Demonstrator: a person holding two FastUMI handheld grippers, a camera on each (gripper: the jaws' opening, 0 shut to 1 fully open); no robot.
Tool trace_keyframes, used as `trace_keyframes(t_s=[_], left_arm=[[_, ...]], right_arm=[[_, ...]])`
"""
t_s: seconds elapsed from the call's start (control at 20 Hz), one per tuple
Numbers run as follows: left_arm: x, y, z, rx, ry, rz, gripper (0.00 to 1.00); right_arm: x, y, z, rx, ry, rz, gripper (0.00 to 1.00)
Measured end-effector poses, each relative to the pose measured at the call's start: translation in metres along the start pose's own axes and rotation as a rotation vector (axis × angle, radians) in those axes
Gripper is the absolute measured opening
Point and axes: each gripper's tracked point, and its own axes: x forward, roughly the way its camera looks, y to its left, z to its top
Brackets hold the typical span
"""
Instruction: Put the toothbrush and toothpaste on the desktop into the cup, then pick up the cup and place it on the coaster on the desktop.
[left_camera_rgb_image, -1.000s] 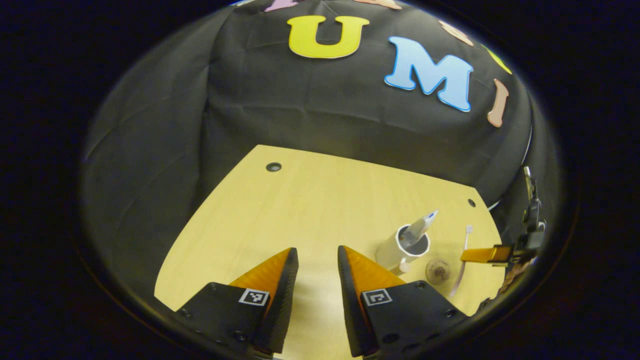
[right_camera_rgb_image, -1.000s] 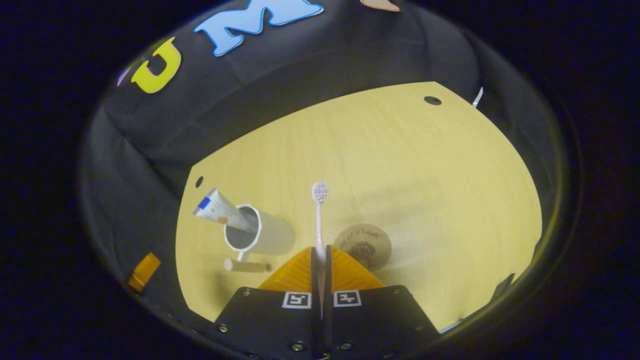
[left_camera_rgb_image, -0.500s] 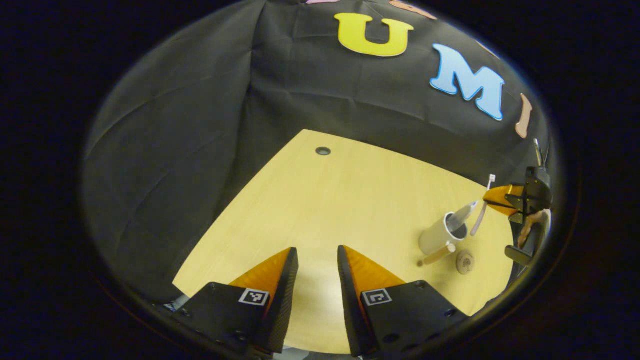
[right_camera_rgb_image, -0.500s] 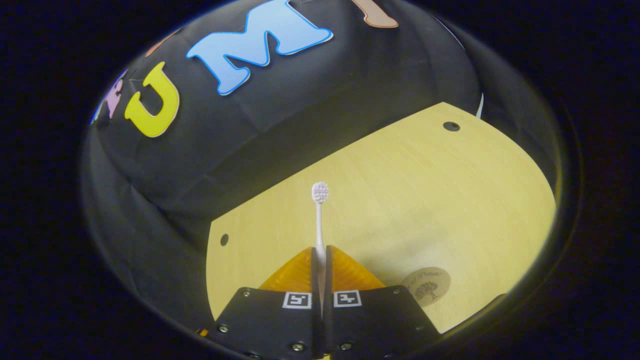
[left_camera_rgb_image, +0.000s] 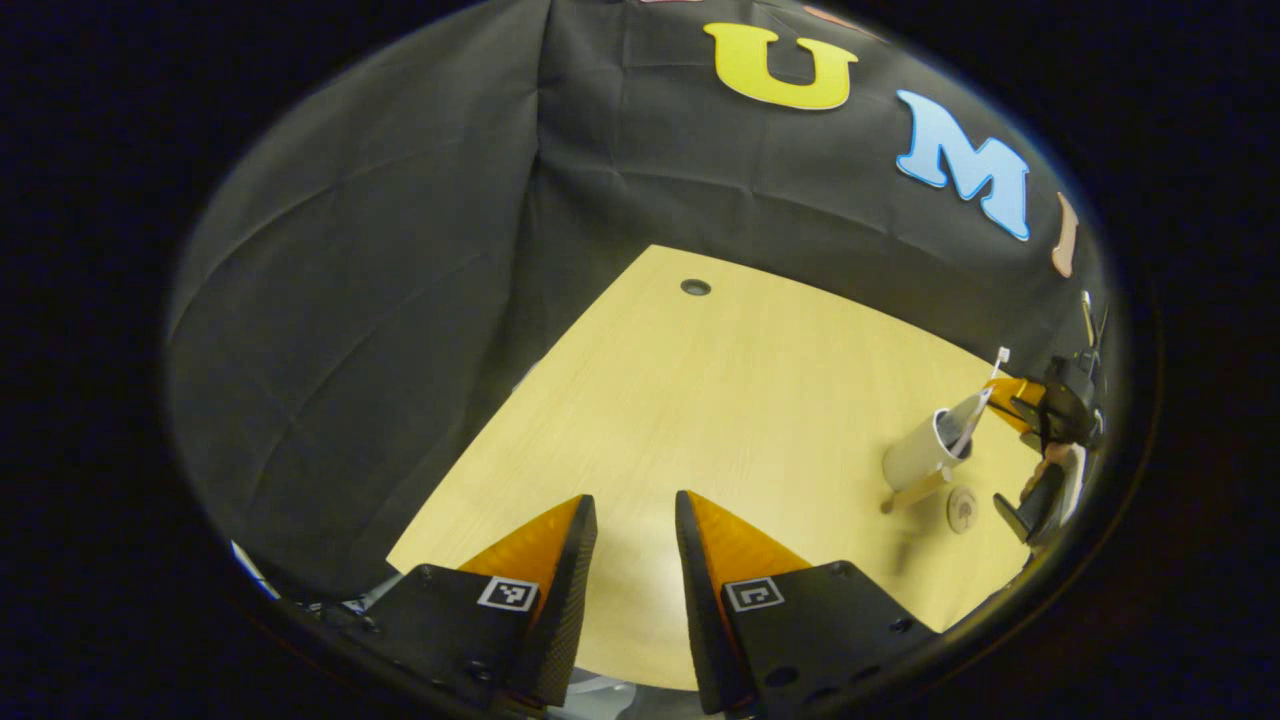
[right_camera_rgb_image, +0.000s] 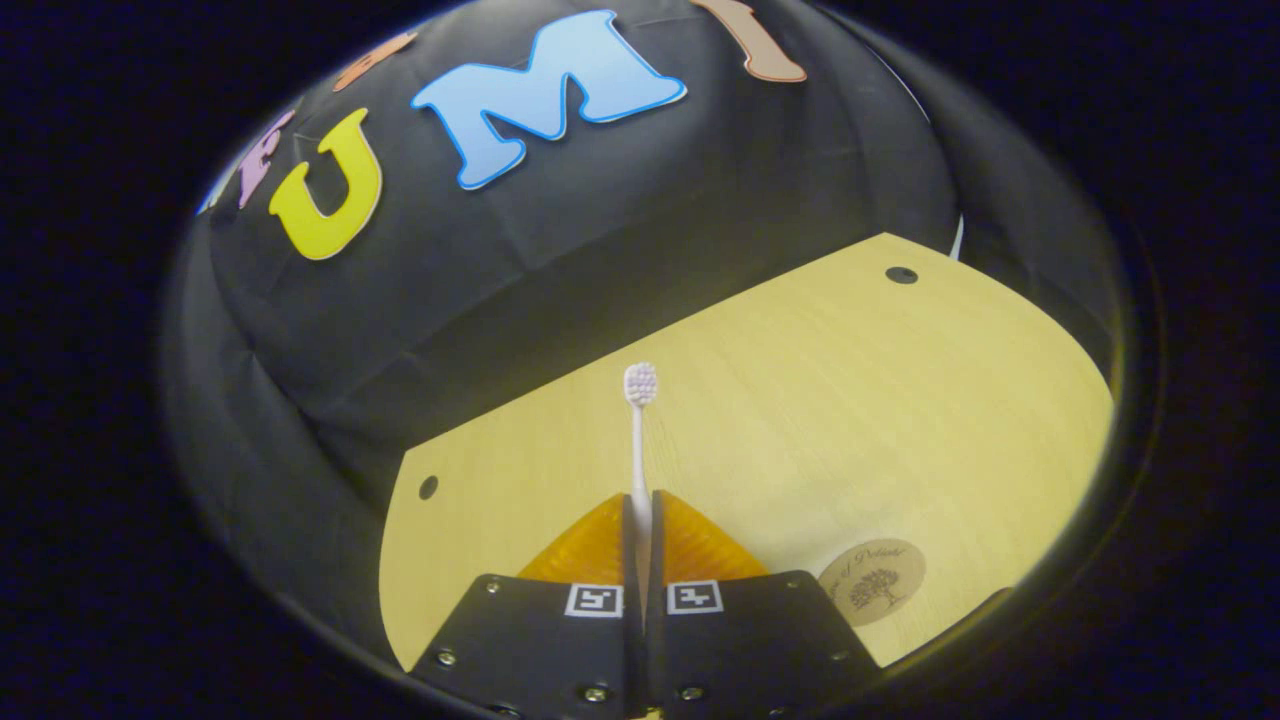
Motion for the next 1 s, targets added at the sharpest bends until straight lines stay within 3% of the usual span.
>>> trace_keyframes(t_s=[0.35, 0.5, 0.6, 0.95, 1.0], left_arm=[[0.008, -0.031, 0.003, 0.046, 0.009, -0.056, 0.6], [0.01, -0.054, 0.004, 0.07, 0.01, -0.093, 0.6], [0.012, -0.072, 0.006, 0.091, 0.009, -0.125, 0.6], [0.019, -0.155, 0.008, 0.201, 0.012, -0.265, 0.48], [0.02, -0.168, 0.008, 0.222, 0.016, -0.286, 0.5]], right_arm=[[-0.013, 0.003, -0.012, -0.031, -0.05, 0.033, 0.05], [-0.026, 0.004, -0.031, -0.056, -0.017, 0.066, 0.16], [-0.036, -0.001, -0.042, -0.066, 0.001, 0.068, 0.36], [-0.065, -0.035, -0.061, -0.07, 0.053, 0.059, 0.37], [-0.069, -0.04, -0.062, -0.066, 0.056, 0.054, 0.37]])
